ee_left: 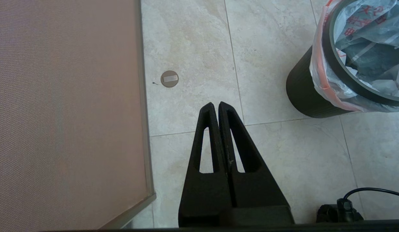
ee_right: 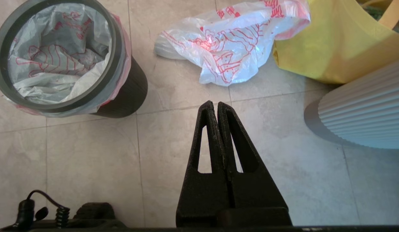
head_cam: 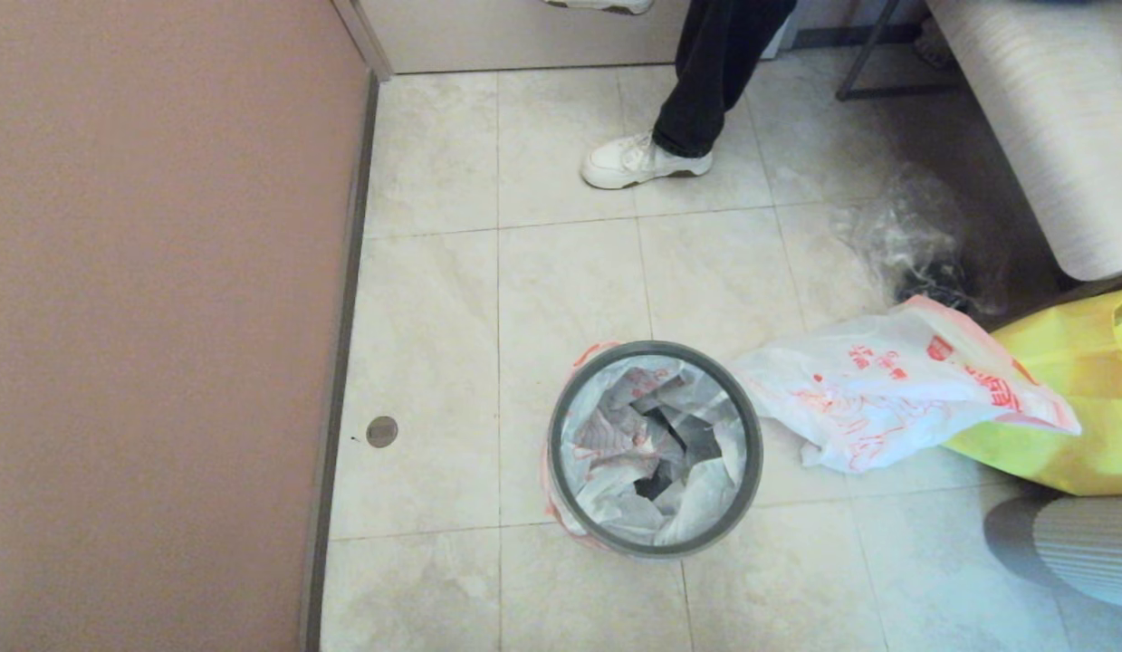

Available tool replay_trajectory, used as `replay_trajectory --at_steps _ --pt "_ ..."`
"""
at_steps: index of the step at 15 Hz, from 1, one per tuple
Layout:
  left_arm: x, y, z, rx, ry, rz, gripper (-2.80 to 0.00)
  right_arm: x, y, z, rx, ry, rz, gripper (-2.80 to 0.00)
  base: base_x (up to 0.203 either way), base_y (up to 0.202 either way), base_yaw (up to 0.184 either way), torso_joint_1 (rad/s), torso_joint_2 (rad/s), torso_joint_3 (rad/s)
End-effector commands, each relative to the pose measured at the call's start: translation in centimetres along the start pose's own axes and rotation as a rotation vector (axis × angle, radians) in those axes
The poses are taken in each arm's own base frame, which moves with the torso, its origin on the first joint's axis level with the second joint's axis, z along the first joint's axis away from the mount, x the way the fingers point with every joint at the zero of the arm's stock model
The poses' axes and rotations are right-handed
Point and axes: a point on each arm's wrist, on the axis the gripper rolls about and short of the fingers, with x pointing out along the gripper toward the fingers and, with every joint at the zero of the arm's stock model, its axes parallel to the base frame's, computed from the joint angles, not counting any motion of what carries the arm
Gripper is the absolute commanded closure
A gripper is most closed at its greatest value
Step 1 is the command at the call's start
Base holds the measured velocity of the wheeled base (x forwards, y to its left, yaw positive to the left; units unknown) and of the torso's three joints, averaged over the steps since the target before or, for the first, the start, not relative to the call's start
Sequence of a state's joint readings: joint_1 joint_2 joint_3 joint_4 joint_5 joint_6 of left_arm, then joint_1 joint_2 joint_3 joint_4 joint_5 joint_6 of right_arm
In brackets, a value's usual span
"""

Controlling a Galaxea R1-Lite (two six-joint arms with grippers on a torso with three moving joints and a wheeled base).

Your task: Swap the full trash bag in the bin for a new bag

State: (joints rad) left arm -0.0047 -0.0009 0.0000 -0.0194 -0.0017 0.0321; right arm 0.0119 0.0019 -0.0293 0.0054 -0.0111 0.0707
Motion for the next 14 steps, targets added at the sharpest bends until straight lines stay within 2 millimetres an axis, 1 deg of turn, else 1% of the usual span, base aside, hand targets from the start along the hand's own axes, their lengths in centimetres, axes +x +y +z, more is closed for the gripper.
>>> replay_trajectory --at_steps 1,6,9,14 --pt "0.08 -0.01 -0.24 0.000 0.011 0.000 0.00 0.05 -0.02 -0.25 -0.005 0.002 -0.001 0.00 0.000 0.000 0.000 0.000 0.00 0.000" --pt "0.07 -0.01 -0.22 0.000 0.010 0.000 0.00 0.05 -0.02 -0.25 -0.016 0.002 -0.001 0.00 0.000 0.000 0.000 0.000 0.00 0.000" --pt "0.08 -0.01 -0.24 0.001 0.011 0.000 0.00 0.19 -0.04 -0.76 -0.083 0.021 0.006 0.00 0.000 0.000 0.000 0.000 0.00 0.000" --pt "0.08 -0.01 -0.24 0.000 0.011 0.000 0.00 0.19 -0.04 -0.75 -0.069 0.019 0.006 0.00 0.000 0.000 0.000 0.000 0.00 0.000"
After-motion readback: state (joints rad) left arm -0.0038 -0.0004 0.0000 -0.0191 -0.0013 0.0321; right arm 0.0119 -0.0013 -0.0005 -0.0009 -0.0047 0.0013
